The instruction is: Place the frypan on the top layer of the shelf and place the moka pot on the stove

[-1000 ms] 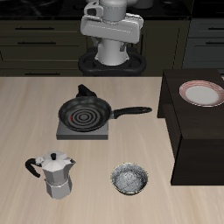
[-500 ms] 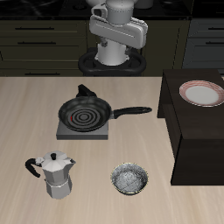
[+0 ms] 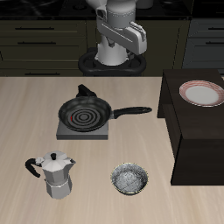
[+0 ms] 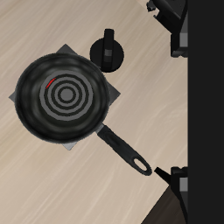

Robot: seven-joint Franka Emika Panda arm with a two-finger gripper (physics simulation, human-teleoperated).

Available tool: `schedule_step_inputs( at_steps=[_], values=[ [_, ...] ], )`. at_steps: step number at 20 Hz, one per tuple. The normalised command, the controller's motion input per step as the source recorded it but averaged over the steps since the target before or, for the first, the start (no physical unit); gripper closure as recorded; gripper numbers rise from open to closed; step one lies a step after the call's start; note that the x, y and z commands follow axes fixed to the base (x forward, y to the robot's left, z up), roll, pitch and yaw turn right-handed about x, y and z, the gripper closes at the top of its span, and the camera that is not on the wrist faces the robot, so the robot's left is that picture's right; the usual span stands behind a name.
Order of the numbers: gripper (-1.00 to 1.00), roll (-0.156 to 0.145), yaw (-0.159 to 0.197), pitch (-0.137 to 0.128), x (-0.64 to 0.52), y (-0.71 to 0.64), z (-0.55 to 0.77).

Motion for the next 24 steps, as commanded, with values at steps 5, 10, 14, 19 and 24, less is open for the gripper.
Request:
schedule_step_inputs(
  at_steps=[5, 10, 14, 19, 24],
  values=[
    [-1.00, 0.032, -0.208, 0.048, 0.15, 0.01, -0.15],
    [-1.00, -0.016, -0.178, -0.026, 0.14, -0.06, -0.21],
    [-1.00, 0.023, -0.133, -0.006, 0.15, 0.05, -0.22],
    [-1.00, 0.055, -0.141, -0.045, 0.05, 0.21, -0.22],
    [-1.00, 0.022, -0.040, -0.076, 0.03, 0.01, -0.17]
  ],
)
